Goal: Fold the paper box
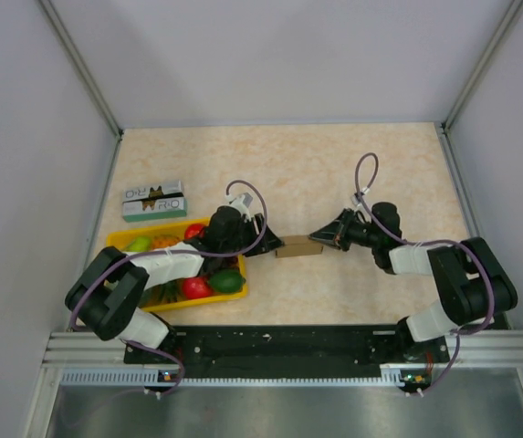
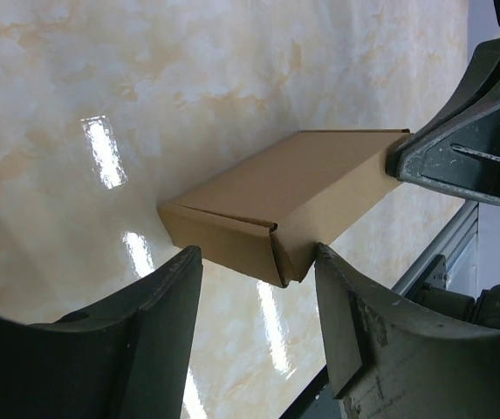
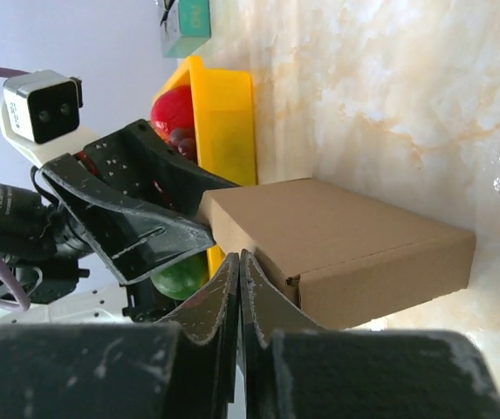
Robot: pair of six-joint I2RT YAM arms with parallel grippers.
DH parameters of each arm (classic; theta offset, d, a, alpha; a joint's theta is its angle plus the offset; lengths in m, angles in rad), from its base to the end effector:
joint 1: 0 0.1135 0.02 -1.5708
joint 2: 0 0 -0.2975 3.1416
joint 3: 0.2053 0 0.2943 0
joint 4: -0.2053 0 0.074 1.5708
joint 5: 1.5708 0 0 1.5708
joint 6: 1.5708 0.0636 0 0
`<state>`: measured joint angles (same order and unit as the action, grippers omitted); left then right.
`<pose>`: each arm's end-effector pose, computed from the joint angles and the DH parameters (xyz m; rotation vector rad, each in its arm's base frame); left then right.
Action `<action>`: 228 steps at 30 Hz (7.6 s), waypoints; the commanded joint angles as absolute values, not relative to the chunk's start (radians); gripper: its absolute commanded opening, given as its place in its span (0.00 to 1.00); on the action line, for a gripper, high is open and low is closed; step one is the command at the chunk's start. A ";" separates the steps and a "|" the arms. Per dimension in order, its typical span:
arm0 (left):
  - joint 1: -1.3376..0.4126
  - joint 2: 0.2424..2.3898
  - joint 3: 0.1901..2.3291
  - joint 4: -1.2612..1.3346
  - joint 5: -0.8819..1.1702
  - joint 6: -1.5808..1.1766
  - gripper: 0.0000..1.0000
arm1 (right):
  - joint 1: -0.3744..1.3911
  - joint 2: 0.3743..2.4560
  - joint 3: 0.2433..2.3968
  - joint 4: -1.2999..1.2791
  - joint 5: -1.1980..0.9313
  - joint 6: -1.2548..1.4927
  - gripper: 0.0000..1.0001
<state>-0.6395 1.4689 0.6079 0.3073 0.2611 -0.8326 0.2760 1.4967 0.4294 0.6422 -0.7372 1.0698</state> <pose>0.2616 -0.2150 0.1588 -0.0546 2.3259 -1.0942 0.2769 0.1228 0.1368 0.3424 2.2240 1.5373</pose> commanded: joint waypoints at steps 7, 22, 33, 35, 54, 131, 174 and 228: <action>-0.637 1.503 0.609 0.166 0.212 -0.769 0.58 | 0.262 1.364 0.528 0.502 -0.755 1.029 0.00; -0.578 1.329 0.788 -0.055 0.302 -0.652 0.75 | 0.232 1.528 0.383 0.652 -0.730 0.976 0.00; -0.517 1.439 0.772 0.056 0.454 -0.727 0.66 | 0.230 1.476 0.400 0.574 -0.718 0.928 0.00; -0.518 1.463 0.712 0.170 0.497 -0.755 0.66 | 0.230 1.479 0.399 0.568 -0.716 0.920 0.00; -0.514 1.577 0.534 0.284 0.420 -0.758 0.29 | 0.230 1.375 0.523 0.460 -0.764 0.948 0.00; -0.750 0.722 0.802 -0.300 -0.072 -0.488 0.62 | 0.985 1.282 0.768 -0.227 0.239 -0.130 0.68; -0.750 0.271 0.788 -0.545 -0.163 -0.430 0.63 | 0.583 1.800 0.639 0.433 -0.555 0.717 0.00; -0.750 0.230 0.896 -0.632 -0.149 -0.361 0.63 | 0.651 2.016 1.270 -0.833 0.413 0.257 0.53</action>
